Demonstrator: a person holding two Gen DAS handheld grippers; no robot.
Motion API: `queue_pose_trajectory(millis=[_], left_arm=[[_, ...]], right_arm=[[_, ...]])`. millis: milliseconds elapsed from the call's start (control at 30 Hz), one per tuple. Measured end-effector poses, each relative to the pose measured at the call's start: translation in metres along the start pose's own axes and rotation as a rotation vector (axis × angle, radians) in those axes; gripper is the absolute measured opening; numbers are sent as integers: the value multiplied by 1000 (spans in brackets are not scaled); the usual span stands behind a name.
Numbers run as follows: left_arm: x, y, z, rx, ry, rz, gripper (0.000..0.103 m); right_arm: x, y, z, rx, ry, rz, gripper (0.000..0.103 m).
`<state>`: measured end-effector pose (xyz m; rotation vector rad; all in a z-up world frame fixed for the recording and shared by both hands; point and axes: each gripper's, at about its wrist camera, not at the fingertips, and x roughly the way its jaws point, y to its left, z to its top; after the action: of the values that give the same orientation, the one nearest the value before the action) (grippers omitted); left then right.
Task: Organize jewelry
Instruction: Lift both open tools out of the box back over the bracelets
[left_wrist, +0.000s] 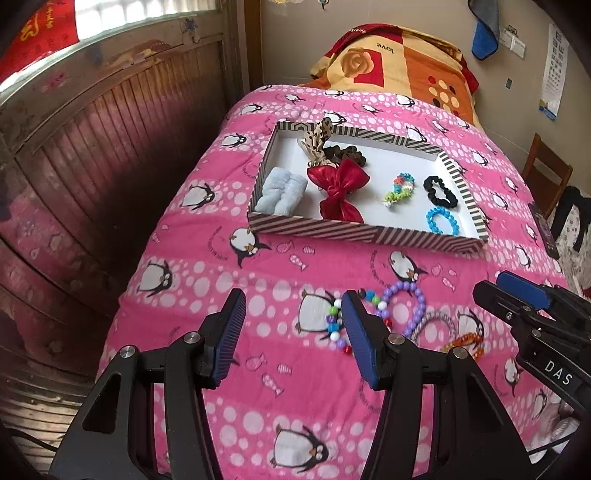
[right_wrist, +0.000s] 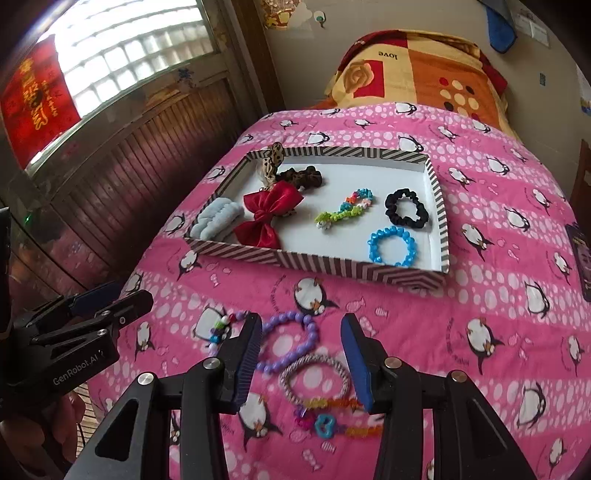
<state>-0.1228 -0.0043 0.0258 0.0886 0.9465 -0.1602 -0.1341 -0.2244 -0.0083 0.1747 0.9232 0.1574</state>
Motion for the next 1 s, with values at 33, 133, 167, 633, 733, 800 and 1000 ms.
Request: queue_pose_trajectory(millis=[33,133,167,633,733,800,1000], left_arm=[[-3,0,-3,3,-5,0,54],[-10,-1,-10,14,-16,1,54],[-12,-1,-12,17,-19,0,54],[-39,-6,-38,46,-68,-11,54],[-42,-8,-42,56,-74,-12,54],[-44,-9,-44,63,-76,-11,54],[-46,-12,-48,68,-80,-13,54]], right_arm=[[-3,0,-2,0,-2,-2,43],[-11,2,-11,2,-11,-10,43],[-14,3,-14,3,-12,-13,43],[-42,5,-50,18,-34,-46,51],[-45,5,-55,20,-35,-51,51],[-47,4,-58,23,-34,-56,51],[-49,-1,-65,39,-30,-63,51]])
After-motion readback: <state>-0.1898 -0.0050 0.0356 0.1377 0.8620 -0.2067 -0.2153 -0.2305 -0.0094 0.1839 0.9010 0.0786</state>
